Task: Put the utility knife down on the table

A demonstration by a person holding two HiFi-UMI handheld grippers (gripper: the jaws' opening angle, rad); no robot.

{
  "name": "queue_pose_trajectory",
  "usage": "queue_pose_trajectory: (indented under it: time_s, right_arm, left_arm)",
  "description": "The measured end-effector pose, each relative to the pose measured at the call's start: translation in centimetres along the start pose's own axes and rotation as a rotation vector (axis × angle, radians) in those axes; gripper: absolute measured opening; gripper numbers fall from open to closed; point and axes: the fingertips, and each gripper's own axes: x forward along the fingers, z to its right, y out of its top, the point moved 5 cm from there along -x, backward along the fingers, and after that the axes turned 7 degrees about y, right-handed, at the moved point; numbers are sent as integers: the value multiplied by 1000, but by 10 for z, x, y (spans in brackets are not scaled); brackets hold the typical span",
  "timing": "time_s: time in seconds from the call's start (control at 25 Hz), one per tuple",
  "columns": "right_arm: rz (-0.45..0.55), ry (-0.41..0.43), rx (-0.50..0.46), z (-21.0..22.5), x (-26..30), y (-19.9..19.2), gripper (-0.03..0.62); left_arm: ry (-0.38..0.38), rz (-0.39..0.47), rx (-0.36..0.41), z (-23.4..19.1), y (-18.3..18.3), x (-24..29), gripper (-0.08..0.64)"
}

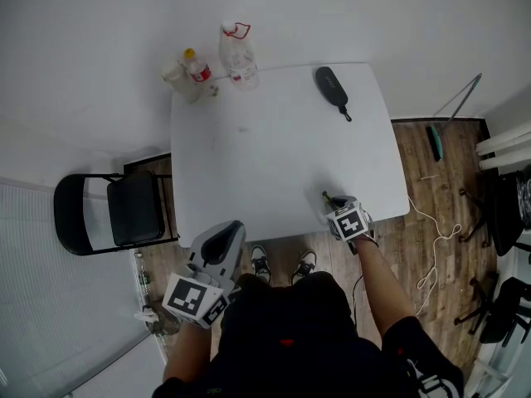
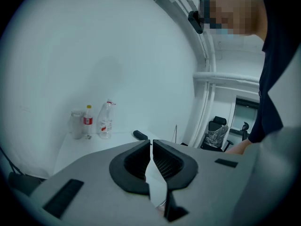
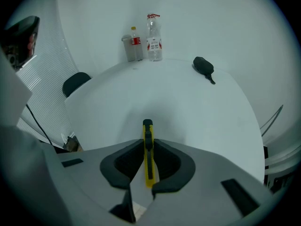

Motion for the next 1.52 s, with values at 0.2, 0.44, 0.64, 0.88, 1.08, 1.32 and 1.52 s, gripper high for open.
queue_pose_trajectory:
  time_s: [0.2, 0.44, 0.64, 0.88, 1.08, 1.32, 1.52]
  right_arm:
    - [-20, 49, -13, -8, 1, -1, 143]
    - [57, -21, -47, -9, -18, 14, 143]
    - [303, -77, -57, -21, -86, 56, 116]
    - [599, -169, -113, -48, -189, 100, 50]
    - [735, -206, -150, -80, -248, 110, 38]
    - [902, -262, -150, -112, -301, 110, 28]
    - [1040, -294, -173, -140, -346, 114, 23]
  left_arm:
    - [12, 21, -12, -3, 1, -7, 37]
    - [4, 48, -13, -4, 8, -13, 37]
    - [-27, 80, -4, -2, 18, -12, 37]
    - [-102, 125, 25, 8, 36, -9, 37]
    - [-167, 166, 59, 18, 54, -9, 37]
    - [-223, 206, 105, 26, 74, -14, 37]
    - [-269, 225, 139, 35, 85, -17, 37]
